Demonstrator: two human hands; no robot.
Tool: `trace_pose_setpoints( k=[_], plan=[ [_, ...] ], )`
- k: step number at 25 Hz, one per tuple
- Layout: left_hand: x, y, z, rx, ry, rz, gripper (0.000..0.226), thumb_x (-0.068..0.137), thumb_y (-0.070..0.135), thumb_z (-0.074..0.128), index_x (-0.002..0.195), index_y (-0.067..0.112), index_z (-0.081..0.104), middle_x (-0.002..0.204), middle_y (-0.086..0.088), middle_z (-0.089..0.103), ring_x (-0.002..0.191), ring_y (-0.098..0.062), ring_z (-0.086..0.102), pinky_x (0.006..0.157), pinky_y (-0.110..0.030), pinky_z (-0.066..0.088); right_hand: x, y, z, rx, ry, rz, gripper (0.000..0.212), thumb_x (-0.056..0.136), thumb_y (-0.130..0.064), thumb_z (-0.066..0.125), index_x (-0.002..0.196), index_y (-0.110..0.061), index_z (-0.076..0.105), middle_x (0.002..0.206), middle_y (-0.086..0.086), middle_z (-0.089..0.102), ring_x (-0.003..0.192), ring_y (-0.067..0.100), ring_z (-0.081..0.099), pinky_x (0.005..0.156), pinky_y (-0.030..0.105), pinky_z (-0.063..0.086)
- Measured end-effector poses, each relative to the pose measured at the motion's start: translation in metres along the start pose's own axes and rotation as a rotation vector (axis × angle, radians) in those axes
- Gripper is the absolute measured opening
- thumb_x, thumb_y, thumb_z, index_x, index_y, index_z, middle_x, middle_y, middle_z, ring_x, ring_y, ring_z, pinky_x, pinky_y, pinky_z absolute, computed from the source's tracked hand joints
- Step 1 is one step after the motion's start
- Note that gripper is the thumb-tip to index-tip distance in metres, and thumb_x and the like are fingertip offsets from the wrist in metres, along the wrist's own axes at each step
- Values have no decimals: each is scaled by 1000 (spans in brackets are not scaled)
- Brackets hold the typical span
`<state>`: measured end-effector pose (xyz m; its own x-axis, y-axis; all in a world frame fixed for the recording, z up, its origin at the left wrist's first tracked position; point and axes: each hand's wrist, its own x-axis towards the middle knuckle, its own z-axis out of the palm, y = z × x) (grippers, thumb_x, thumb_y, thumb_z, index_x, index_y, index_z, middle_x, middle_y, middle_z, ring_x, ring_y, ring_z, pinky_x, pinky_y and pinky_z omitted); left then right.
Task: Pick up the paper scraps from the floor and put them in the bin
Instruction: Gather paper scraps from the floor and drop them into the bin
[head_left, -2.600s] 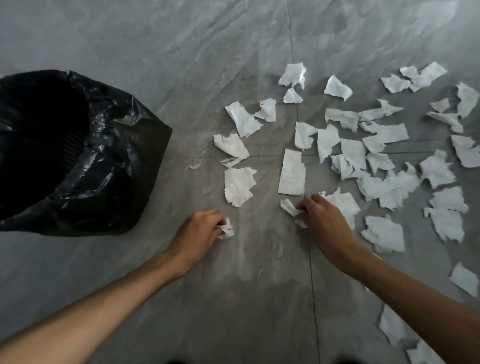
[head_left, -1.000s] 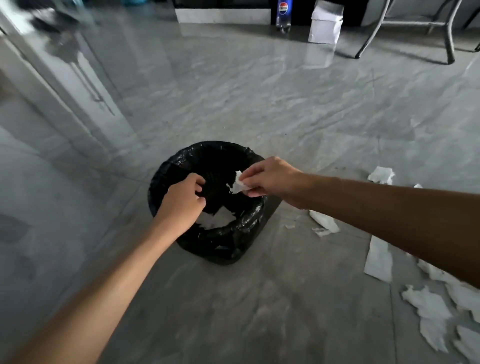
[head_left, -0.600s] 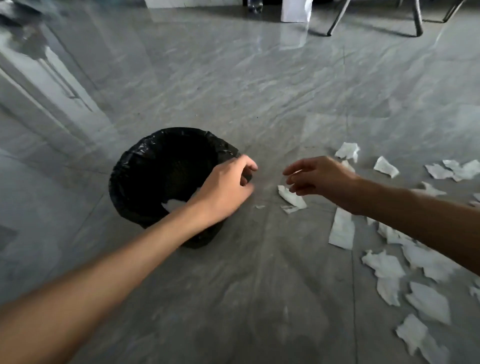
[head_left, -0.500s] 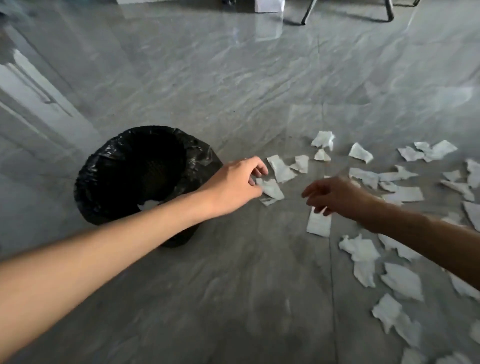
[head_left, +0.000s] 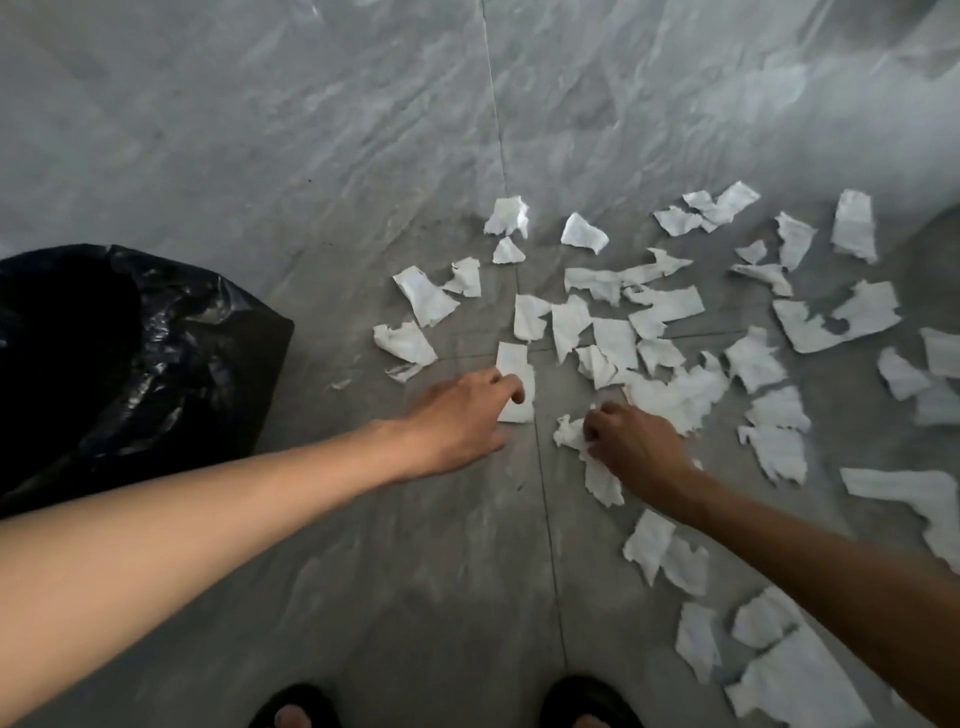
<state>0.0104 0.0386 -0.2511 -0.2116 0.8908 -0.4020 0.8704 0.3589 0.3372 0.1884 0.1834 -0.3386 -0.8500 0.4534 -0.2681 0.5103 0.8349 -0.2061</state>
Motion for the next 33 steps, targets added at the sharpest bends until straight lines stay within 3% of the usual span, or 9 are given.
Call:
trace_pose_setpoints(
  k=[7, 13, 15, 18, 22, 25, 27, 30, 33],
  plan=[
    [62, -23, 53, 118, 92, -6, 54, 82, 33, 67, 129, 15, 47, 134, -13, 47, 122, -34, 47, 99, -44, 43, -22, 14, -24, 467, 214, 164, 7, 81, -20, 66, 81, -21, 59, 88, -2, 57, 79, 16, 54, 69, 29, 43],
    [63, -39, 72, -53, 177, 8, 8, 89, 20, 57, 92, 13, 57, 100, -11, 63, 92, -33, 60, 72, -41, 49, -29, -7, 4, 213, 152, 57, 9, 89, -17, 56, 95, -11, 60, 111, 7, 59, 98, 24, 54, 80, 35, 50],
    [48, -40, 67, -85, 210, 5, 4, 86, 20, 58, 86, 15, 58, 95, -6, 63, 88, -28, 61, 70, -37, 49, -22, -15, 13, 167, 103, 13, 11, 92, -16, 51, 96, -9, 58, 106, 9, 57, 97, 26, 52, 74, 36, 49],
    [23, -59, 53, -79, 386, 17, 6, 80, 16, 64, 84, 17, 60, 101, 0, 60, 92, -21, 58, 75, -34, 48, -4, -25, 16, 348, 81, 50, 6, 88, -11, 54, 85, -7, 57, 89, 10, 58, 81, 27, 55, 64, 34, 43],
    [2, -115, 41, -75, 455, -394, 9, 79, 19, 67, 86, 15, 63, 126, -9, 53, 112, -31, 49, 94, -41, 42, 34, -55, 2, 687, 101, 218, 15, 81, -14, 66, 94, -18, 61, 87, -3, 64, 73, 11, 58, 61, 18, 42],
    [-9, -152, 48, -90, 367, -619, 8, 82, 21, 64, 86, 16, 60, 125, -11, 50, 112, -34, 46, 95, -42, 39, 76, -89, -11, 710, 79, 74, 31, 79, -14, 66, 109, -18, 59, 88, -9, 59, 71, 4, 53, 60, 5, 41],
    [-11, -168, 50, -167, 382, -631, 7, 84, 19, 64, 84, 15, 59, 113, -9, 51, 105, -32, 48, 87, -39, 42, 112, -111, -16, 625, 57, -59, 40, 79, -11, 65, 118, -16, 56, 91, -3, 62, 75, 10, 54, 60, 12, 41],
    [-14, -176, 51, -282, 418, -576, 10, 85, 14, 65, 79, 14, 57, 93, -4, 54, 90, -25, 54, 71, -32, 40, 163, -140, -15, 439, 4, -230, 51, 79, -6, 65, 128, -8, 50, 109, 14, 62, 95, 28, 59, 74, 26, 41],
    [-20, -176, 53, -330, 492, -562, 10, 81, 3, 64, 77, 11, 60, 85, -5, 64, 80, -23, 58, 67, -34, 46, 185, -158, 0, 206, -60, -377, 40, 81, -5, 64, 119, 0, 53, 116, 20, 50, 97, 37, 57, 77, 40, 46]
  ],
)
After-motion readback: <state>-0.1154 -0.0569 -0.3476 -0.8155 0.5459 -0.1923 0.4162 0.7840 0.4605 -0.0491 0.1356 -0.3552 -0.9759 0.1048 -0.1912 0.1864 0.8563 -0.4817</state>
